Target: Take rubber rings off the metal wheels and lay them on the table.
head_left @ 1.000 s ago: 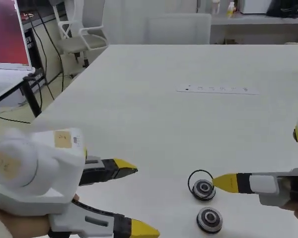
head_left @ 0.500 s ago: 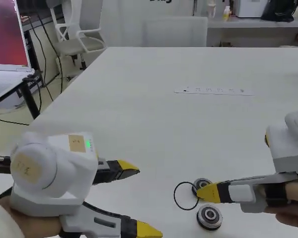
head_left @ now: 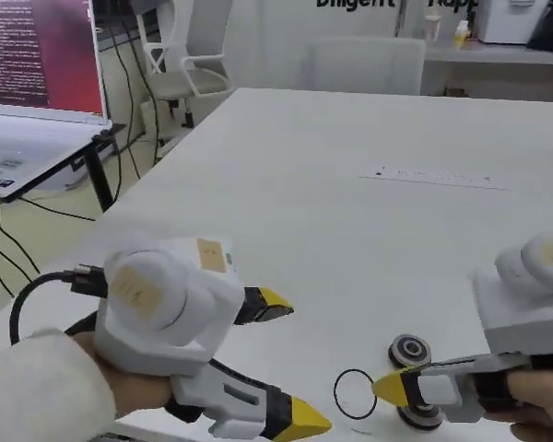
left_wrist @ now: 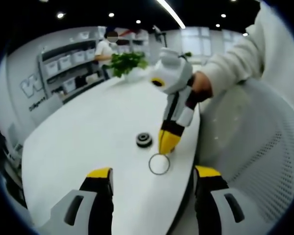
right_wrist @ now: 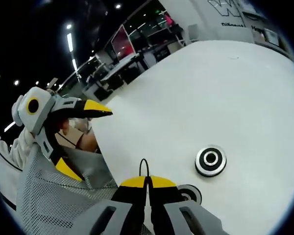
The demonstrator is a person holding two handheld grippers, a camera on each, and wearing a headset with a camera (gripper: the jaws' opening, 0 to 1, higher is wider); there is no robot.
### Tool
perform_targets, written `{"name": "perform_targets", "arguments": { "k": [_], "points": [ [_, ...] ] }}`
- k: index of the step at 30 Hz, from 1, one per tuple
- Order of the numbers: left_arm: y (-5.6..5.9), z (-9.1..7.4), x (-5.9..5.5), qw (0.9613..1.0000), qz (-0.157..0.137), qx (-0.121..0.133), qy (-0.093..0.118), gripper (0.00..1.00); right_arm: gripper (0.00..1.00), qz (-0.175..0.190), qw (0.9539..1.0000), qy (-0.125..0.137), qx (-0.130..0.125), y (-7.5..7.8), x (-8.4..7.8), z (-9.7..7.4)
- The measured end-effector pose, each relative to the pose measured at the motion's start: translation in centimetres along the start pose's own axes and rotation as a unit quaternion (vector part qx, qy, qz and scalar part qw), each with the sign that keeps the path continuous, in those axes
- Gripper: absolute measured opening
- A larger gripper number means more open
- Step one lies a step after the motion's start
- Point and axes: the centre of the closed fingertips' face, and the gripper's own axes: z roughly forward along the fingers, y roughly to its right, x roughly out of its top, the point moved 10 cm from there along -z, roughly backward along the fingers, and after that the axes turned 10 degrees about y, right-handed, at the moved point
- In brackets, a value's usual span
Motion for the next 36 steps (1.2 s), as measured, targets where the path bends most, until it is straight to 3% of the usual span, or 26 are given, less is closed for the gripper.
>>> {"name": "perform_targets", "arguments": {
  "k": [7, 11, 19, 36],
  "points": [
    [0.1, 0.0, -0.4, 0.9997, 0.01, -0.003, -0.02, 0.67, 0.0, -0.043, 0.9986, -0.028, -0.016, 0.4, -0.7, 1.0],
    [0.2, 0.1, -0.4, 0.9996, 0.013, -0.004, -0.026, 0.66, 0.0, -0.047, 0.9987, -0.018, -0.01, 0.3, -0.6, 0.9],
    [0.3, -0.1, -0.4, 0.9995, 0.017, -0.001, -0.027, 0.66, 0.0, -0.09, 0.9957, -0.016, -0.015, 0.0, -0.7, 0.8],
    [0.4, -0.3, -0.7, 0.9996, 0.009, 0.004, -0.028, 0.66, 0.1, -0.081, 0.9952, 0.051, -0.019, 0.3, 1.2, -1.7]
  ]
}}
